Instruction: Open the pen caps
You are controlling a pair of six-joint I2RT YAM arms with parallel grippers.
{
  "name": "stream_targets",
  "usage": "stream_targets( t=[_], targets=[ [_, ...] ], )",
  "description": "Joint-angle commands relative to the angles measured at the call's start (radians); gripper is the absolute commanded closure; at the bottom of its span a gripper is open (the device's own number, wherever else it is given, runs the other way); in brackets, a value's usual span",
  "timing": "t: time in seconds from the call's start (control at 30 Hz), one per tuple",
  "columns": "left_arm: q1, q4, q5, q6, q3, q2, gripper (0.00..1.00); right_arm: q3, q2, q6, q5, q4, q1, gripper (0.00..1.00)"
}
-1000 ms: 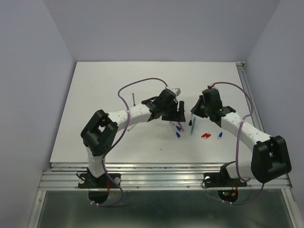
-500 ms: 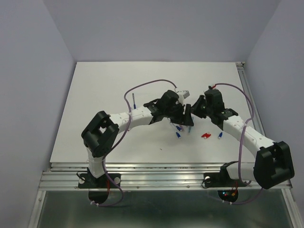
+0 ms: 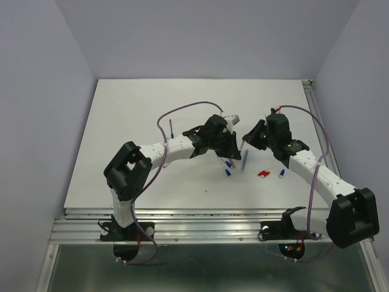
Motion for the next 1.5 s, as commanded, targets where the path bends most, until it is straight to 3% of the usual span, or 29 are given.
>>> stream_targets(
  t=[0.0,0.1,0.23,0.33,0.37,0.43,0.63,0.8,0.83,1.0,1.23,1.37,1.47],
  targets=[
    [-0.018,0.075,0.017,0.009,0.002,-0.035,1.0,-0.032,-0.001,-0.037,-0.111,0.016,0.008,0.77],
    [-0.018,0.107,0.017,-0.004,-0.015,-0.043,1.0,-0.052,0.008,-0.039,-0.148,0.025,0.008,0.65],
    [-0.018,0.123,0.017,-0.014,-0.018,-0.041,1.0,-0.072,0.003,-0.031,-0.176,0.055,0.006,0.6],
    [-0.018,0.126,0.02,-0.02,-0.018,-0.038,1.0,-0.076,0.002,-0.031,-0.161,0.058,0.008,0.69],
    [-0.018,0.127,0.022,-0.024,-0.021,-0.04,1.0,-0.079,0.002,-0.027,-0.148,0.055,0.006,0.85],
    [-0.018,0.129,0.022,-0.029,-0.029,-0.046,1.0,-0.075,0.006,-0.028,-0.096,0.052,0.008,0.99],
    [-0.039,0.1,-0.004,-0.054,-0.107,-0.086,1.0,0.011,0.09,-0.031,0.163,0.058,0.008,0.99],
    [-0.067,-0.014,-0.087,-0.04,-0.194,-0.122,1.0,0.251,0.29,-0.059,0.411,0.047,-0.02,0.99],
    [-0.083,-0.014,-0.072,-0.041,-0.237,-0.133,1.0,0.348,0.352,-0.068,0.442,0.039,-0.041,0.99],
    [-0.137,-0.009,-0.076,-0.067,-0.32,-0.184,1.0,0.519,0.443,-0.095,0.461,0.027,-0.092,0.99],
    [-0.139,-0.014,-0.197,-0.04,-0.233,-0.204,1.0,0.396,0.321,-0.122,0.419,0.044,-0.098,0.99],
    [-0.14,-0.086,-0.279,-0.03,-0.08,-0.09,1.0,0.246,0.165,-0.1,0.481,0.024,-0.098,0.99],
    [-0.142,-0.081,-0.231,-0.024,0.033,0.011,1.0,0.16,0.042,-0.073,0.537,-0.02,-0.106,0.99]
  ],
)
